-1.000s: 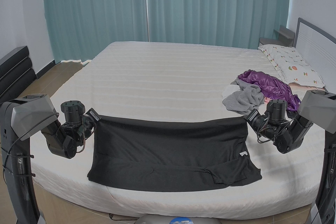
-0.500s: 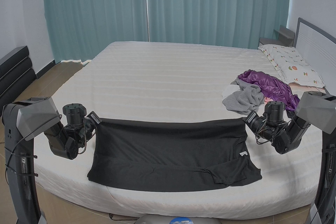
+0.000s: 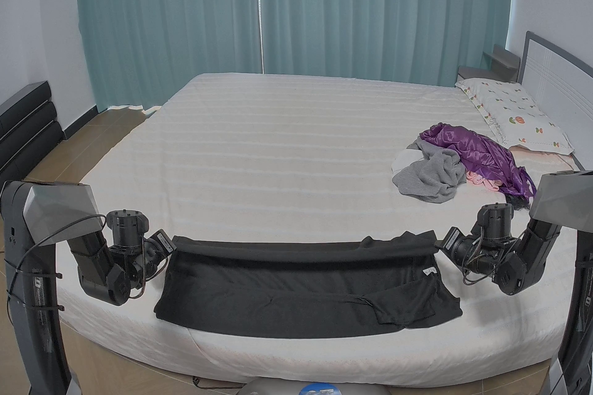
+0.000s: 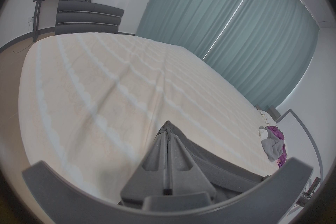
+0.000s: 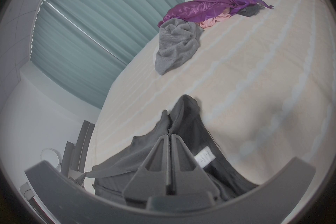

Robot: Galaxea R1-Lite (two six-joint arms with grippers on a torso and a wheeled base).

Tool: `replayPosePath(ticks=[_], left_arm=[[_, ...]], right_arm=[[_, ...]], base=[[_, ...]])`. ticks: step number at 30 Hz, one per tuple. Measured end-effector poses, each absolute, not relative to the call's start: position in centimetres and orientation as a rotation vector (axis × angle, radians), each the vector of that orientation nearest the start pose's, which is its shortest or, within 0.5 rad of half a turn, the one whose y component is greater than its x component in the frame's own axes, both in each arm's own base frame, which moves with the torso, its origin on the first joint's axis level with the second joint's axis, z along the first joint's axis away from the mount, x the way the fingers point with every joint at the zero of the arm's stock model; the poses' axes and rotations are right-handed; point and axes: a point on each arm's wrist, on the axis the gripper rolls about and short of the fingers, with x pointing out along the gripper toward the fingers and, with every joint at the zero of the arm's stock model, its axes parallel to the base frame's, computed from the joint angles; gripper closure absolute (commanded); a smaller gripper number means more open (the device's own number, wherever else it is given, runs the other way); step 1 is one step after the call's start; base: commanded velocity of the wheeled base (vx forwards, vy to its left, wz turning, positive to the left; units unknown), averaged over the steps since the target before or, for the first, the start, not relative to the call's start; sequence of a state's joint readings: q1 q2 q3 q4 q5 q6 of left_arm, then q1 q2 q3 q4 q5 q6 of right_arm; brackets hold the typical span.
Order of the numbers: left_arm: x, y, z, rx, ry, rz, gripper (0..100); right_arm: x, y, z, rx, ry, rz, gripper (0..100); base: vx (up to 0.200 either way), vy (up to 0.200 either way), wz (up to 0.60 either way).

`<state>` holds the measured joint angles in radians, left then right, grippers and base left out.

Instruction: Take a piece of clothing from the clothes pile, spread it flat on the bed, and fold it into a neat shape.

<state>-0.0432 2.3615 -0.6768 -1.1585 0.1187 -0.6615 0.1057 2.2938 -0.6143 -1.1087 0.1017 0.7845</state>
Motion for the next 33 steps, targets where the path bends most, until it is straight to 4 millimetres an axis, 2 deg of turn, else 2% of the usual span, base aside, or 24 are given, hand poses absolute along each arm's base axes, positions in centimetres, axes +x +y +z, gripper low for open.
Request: replayPosePath(ticks=[11,21,22,29,33], left_arm=[[33.4,-1.3,-3.5,-0.599,0.528,0.254,100],[32.5,-1.4,-4.6,-0.596,0.572,0.265,100],[32.5,-1.4,-4.7,-0.595,0.575,0.266,0],[32.2,-1.6,-4.9,-0.592,0.592,0.267,0],[32.4,-1.4,-4.4,-0.600,0.573,0.266,0]], right_arm=[[32.2,4.0,-3.8,0.723,0.694,-0.022,100],[31.2,3.8,-4.6,0.717,0.704,-0.024,100],[31.2,3.8,-4.6,0.717,0.706,-0.025,0],[31.2,3.7,-4.7,0.721,0.698,-0.026,0],[31.2,3.5,-4.2,0.732,0.677,-0.026,0]], base=[[0.000,0.000,0.00],[0.000,0.000,0.00],[0.000,0.000,0.00],[0.000,0.000,0.00],[0.000,0.000,0.00]])
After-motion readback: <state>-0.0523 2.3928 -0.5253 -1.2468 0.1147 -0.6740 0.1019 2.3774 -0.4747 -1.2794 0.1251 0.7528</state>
